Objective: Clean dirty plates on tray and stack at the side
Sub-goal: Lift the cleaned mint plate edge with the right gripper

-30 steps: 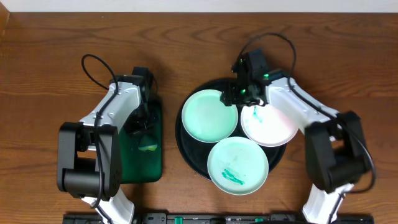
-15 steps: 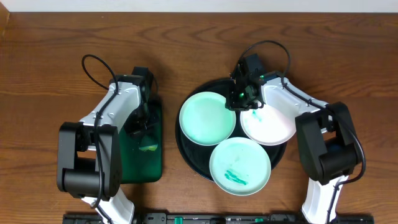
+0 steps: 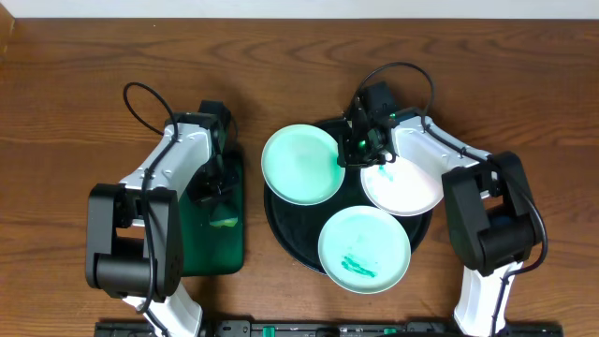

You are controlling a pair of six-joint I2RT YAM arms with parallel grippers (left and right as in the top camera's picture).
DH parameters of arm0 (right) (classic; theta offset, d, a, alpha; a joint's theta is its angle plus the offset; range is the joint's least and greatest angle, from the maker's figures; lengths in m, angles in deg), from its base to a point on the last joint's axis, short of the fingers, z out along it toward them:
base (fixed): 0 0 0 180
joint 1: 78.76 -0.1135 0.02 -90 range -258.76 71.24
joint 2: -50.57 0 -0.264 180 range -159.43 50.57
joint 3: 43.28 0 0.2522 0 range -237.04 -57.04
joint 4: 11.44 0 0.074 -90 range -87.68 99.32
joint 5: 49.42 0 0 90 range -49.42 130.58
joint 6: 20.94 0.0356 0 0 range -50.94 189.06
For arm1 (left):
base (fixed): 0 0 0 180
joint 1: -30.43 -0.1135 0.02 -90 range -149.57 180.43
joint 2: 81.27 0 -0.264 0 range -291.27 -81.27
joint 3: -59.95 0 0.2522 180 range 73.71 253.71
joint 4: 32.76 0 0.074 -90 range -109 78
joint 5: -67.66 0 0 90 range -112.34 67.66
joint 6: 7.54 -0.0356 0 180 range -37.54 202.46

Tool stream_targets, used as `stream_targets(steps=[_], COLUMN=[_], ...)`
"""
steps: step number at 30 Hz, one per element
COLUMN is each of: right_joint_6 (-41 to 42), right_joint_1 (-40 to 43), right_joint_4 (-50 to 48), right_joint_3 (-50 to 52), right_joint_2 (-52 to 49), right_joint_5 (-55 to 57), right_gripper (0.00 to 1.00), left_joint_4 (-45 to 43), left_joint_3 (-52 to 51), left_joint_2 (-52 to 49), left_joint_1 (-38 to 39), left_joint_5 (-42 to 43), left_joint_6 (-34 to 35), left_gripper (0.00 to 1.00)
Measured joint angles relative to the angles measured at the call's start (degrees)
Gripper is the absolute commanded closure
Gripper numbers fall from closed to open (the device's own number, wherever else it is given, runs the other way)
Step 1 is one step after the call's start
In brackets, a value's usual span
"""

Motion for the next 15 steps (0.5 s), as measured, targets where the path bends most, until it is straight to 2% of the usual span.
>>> stream_targets(steps=[15], right_joint_6=[-7.0], right_joint_1=[-0.9], right_joint_4=[4.5], right_joint_3=[0.5], right_joint_2=[14.0], right_joint_5=[13.4], right_gripper=[0.98], left_joint_4=[0.0], left_joint_3=[0.0], left_joint_2=[0.0], left_joint_1=[0.0], left_joint_5=[0.7], left_joint_6=[0.0], left_gripper=[0.93])
